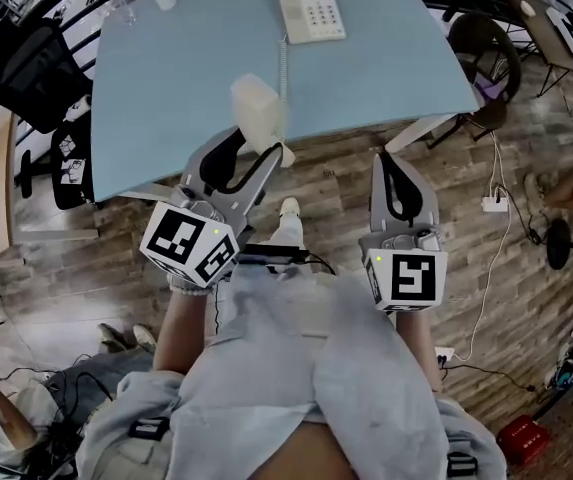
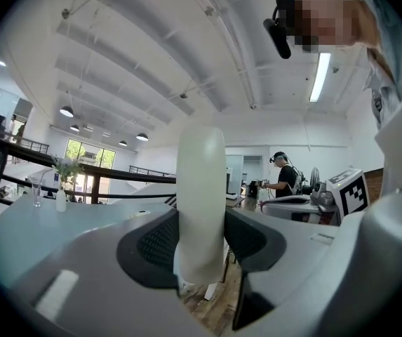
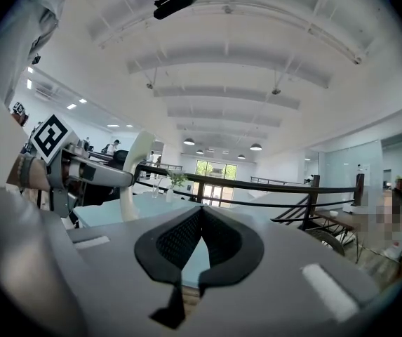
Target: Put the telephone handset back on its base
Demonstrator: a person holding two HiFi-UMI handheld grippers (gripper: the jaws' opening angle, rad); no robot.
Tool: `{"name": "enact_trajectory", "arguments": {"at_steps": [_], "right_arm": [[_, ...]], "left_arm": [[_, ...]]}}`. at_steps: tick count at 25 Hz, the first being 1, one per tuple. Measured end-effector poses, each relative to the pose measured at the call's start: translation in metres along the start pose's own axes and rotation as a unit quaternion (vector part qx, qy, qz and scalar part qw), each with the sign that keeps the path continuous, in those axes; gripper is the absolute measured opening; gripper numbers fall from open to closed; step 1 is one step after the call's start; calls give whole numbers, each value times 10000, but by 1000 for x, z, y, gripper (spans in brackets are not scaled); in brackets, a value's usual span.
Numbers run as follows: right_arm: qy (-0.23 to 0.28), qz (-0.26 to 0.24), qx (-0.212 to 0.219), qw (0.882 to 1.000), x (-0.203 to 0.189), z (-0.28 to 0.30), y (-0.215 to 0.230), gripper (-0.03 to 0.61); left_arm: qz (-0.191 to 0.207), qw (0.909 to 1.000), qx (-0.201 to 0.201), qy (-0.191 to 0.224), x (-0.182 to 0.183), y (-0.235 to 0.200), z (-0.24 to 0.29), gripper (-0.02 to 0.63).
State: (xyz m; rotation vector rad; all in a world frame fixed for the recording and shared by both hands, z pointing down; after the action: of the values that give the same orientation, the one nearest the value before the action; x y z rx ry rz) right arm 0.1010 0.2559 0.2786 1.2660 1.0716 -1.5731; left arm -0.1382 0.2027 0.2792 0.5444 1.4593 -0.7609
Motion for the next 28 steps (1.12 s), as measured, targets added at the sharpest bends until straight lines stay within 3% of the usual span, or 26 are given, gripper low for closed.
{"name": "enact_trajectory", "arguments": {"at_steps": [18, 28], "right_arm": [[-255, -138, -132, 9995, 19, 137, 35, 6], [-344, -92, -259, 9990, 20, 181, 41, 6]], "left_arm": [[-237, 9995, -180, -67, 18, -103, 104, 203], [-353, 9988, -301, -172, 20, -140, 134, 202]]}}
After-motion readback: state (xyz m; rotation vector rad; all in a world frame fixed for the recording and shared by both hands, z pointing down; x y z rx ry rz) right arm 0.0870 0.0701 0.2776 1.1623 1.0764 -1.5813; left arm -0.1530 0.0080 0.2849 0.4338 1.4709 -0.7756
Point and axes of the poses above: the fingertips, and each gripper's own axes: z forward along the fingers, y to its right, x out of its top, the point moved 9 cm from there along -z, backward along the fingers, and after that the axes turned 2 degrees about z, right-handed, at the moved point
